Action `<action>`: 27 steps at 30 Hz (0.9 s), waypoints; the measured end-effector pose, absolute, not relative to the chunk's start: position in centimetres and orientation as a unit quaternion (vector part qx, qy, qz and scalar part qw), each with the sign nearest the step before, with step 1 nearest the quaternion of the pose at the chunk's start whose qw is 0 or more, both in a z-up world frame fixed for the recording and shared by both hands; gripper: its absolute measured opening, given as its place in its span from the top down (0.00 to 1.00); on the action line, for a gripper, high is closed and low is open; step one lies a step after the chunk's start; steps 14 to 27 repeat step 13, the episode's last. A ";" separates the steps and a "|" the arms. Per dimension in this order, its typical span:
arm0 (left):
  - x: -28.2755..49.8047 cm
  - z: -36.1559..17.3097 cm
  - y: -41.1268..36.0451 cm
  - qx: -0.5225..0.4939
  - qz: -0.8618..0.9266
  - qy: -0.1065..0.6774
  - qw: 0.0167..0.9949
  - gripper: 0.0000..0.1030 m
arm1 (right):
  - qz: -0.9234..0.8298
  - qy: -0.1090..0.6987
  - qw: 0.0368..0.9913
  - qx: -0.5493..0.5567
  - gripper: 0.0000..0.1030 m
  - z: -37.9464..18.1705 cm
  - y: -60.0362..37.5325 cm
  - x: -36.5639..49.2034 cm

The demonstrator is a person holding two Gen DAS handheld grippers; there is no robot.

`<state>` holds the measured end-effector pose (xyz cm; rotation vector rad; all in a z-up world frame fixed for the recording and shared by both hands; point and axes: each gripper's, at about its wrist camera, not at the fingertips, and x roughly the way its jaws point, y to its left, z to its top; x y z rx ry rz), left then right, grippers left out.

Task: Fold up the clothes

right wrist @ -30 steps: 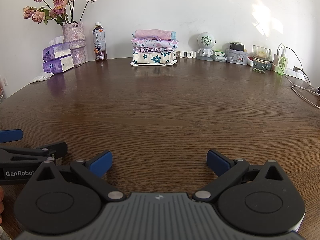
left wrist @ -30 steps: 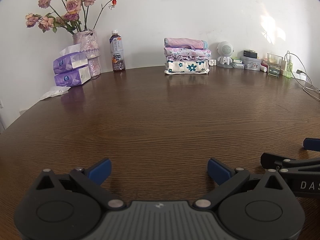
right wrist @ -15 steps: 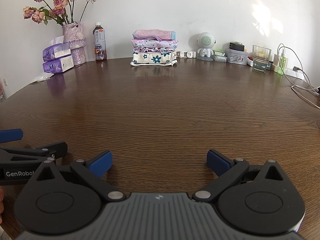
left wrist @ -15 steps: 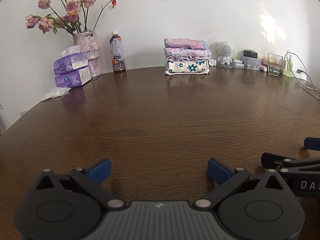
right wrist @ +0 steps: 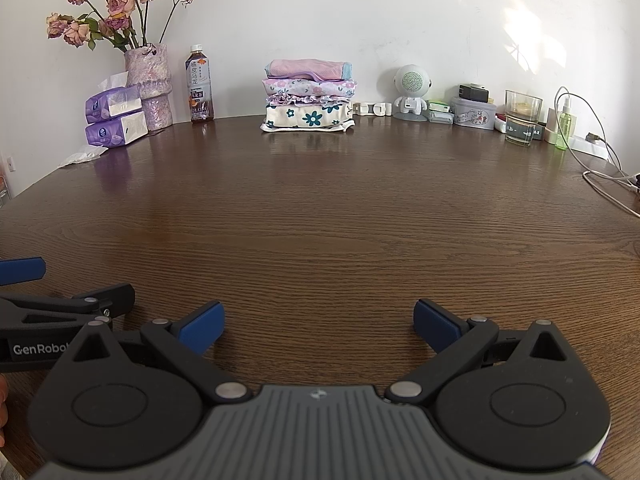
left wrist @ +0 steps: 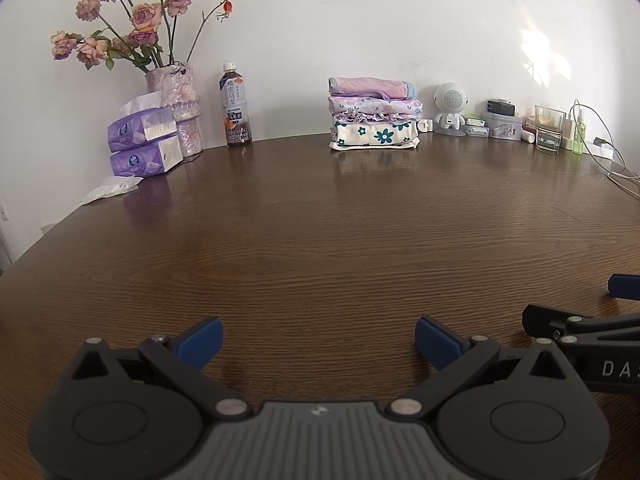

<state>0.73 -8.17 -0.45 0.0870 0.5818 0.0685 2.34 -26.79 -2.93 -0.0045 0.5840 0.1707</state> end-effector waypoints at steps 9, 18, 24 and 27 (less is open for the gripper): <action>0.6 -0.4 -8.3 0.045 0.035 0.286 0.957 0.00 | 0.084 0.287 0.954 -0.002 0.01 -2.9 -26.8 2.3; 0.6 -0.5 -8.3 0.045 0.035 0.285 0.957 0.00 | 0.084 0.287 0.954 -0.002 0.01 -2.9 -26.8 2.3; 0.6 -0.5 -8.3 0.045 0.035 0.285 0.957 0.00 | 0.084 0.287 0.954 -0.002 0.01 -2.9 -26.8 2.3; 0.6 -0.5 -8.3 0.045 0.035 0.285 0.957 0.00 | 0.084 0.287 0.954 -0.002 0.01 -2.9 -26.8 2.3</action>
